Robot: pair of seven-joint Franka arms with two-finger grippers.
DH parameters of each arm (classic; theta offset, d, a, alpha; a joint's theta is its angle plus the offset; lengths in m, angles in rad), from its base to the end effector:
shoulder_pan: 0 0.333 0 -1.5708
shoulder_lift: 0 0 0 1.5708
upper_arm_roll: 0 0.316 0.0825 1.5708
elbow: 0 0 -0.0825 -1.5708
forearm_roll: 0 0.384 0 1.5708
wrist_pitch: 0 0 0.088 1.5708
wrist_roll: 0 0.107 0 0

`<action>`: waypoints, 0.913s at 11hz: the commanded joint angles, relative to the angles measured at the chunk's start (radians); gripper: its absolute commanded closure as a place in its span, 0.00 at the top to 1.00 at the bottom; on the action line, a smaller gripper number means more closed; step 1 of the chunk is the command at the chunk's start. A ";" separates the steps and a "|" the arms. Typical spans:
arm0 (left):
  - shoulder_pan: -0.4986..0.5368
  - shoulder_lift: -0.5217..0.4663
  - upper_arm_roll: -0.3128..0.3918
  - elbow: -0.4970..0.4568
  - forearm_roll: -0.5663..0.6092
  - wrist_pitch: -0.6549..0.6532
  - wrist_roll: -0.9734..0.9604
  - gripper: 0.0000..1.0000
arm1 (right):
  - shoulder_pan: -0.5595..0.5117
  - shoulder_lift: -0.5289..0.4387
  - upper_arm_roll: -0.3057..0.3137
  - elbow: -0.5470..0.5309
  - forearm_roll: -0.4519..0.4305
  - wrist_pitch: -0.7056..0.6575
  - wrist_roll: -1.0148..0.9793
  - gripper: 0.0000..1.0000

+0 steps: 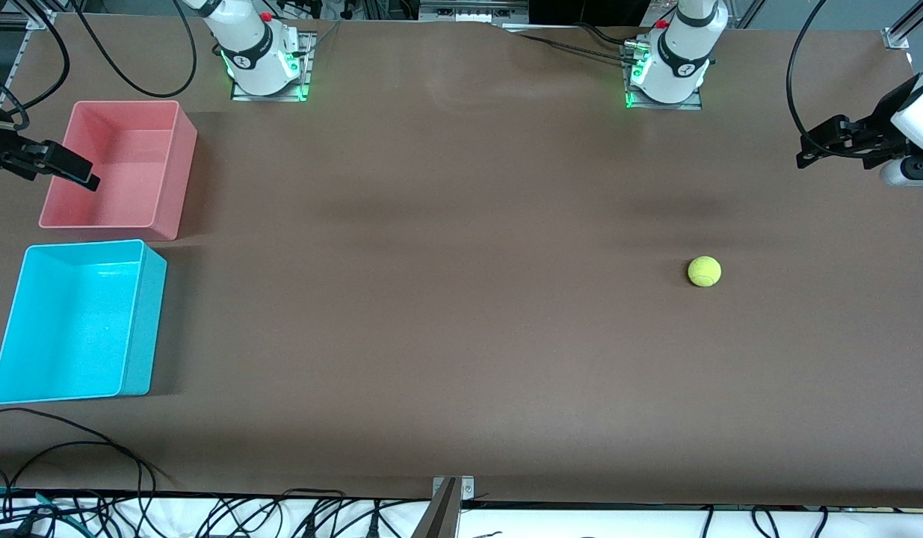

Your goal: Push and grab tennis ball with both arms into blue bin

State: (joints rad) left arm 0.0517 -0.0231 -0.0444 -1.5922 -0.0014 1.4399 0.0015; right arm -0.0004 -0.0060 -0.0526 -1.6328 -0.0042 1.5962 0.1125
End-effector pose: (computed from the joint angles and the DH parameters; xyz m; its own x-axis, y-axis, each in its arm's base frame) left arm 0.5325 0.0034 0.6165 0.9916 0.0057 -0.1289 0.0058 -1.0000 0.0006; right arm 0.5525 -0.0298 0.6007 0.9859 -0.1646 -0.0300 -0.1645 -0.9864 0.0073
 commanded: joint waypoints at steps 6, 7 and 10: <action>-0.003 0.015 -0.008 0.017 0.021 -0.013 -0.006 1.00 | -0.006 0.009 0.005 0.022 0.001 -0.010 -0.005 1.00; 0.000 0.026 -0.008 0.011 0.024 -0.012 -0.009 1.00 | -0.006 0.009 0.005 0.022 0.001 -0.010 -0.005 1.00; 0.011 0.037 -0.006 -0.047 0.031 0.046 -0.006 1.00 | -0.006 0.008 0.005 0.022 0.003 -0.010 -0.005 1.00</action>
State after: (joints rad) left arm 0.0519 0.0047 -0.0454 -1.6051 -0.0013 1.4454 0.0015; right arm -0.0005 -0.0056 -0.0528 -1.6328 -0.0042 1.5965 0.1125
